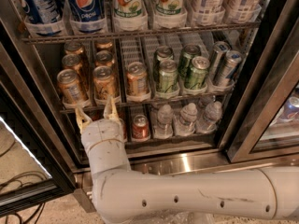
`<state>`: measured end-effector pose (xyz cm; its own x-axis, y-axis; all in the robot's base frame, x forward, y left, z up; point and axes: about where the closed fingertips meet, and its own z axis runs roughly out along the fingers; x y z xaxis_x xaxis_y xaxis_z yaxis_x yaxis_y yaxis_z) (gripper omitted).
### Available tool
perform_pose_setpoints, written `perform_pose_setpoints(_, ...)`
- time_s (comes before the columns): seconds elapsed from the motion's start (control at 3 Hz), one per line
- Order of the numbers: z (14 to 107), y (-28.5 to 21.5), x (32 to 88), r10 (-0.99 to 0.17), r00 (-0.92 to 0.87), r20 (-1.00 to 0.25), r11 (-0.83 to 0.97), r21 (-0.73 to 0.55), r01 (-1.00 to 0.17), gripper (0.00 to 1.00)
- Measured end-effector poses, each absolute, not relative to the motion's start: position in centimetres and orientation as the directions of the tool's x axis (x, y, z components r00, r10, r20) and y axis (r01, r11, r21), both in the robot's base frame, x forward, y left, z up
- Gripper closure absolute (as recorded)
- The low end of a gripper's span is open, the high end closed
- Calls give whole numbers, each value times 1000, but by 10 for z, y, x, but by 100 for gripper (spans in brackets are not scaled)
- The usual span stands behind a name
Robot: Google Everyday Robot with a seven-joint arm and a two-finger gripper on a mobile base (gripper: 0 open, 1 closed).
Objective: Pick orange can from middle shelf of fridge
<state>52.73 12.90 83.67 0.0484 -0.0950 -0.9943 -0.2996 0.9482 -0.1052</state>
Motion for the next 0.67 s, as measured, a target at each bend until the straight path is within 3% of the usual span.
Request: perform_pose_setpoints(0.67,832,126,534,-100,44,-994,961,-108,-255,36)
